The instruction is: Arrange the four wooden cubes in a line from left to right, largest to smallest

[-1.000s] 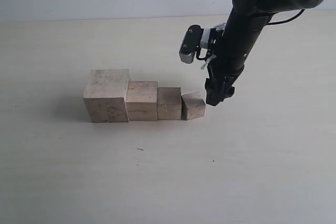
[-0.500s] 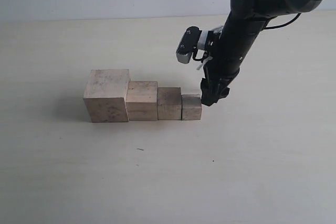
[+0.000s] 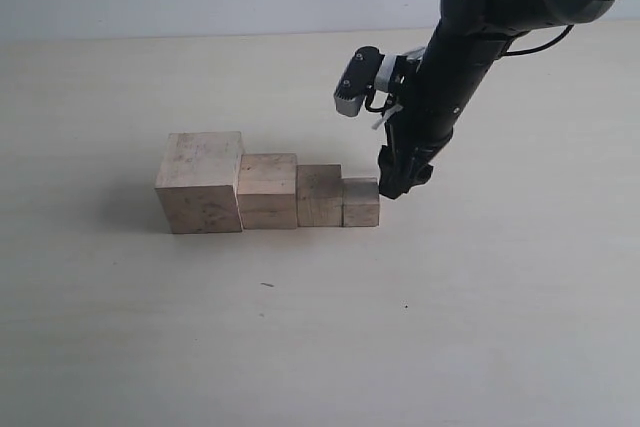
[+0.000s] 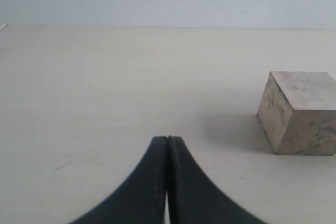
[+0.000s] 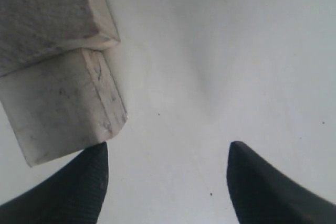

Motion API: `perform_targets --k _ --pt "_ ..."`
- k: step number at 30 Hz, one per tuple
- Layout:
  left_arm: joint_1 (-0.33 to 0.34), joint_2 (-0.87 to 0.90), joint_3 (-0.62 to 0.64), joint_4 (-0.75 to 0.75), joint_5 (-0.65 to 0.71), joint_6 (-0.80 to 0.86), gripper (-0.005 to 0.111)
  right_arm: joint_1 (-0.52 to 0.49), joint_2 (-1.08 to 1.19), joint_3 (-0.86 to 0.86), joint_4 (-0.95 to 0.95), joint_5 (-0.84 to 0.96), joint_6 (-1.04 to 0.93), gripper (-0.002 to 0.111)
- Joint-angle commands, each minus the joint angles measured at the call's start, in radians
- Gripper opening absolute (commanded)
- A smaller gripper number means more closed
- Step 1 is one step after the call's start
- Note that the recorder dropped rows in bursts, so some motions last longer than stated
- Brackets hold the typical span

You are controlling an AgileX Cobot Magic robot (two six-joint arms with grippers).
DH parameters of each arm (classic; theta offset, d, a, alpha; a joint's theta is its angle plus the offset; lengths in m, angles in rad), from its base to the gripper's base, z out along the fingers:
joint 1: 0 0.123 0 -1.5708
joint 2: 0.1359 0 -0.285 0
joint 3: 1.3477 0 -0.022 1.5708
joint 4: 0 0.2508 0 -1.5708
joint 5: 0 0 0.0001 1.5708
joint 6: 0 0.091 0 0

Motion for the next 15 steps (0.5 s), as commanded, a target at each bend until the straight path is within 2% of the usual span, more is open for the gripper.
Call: perform_targets --k 1,8,15 --pt "-0.004 -0.006 0.003 0.001 -0.011 0.001 0.0 -0.002 0.0 0.003 0.018 -0.018 -0.006 0.062" --pt "-0.004 -0.006 0.003 0.001 -0.011 0.001 0.0 -0.002 -0.005 0.0 0.009 -0.002 0.005 0.062" --pt "-0.004 -0.006 0.003 0.001 -0.011 0.001 0.0 -0.002 -0.089 0.0 -0.132 -0.01 0.159 0.062"
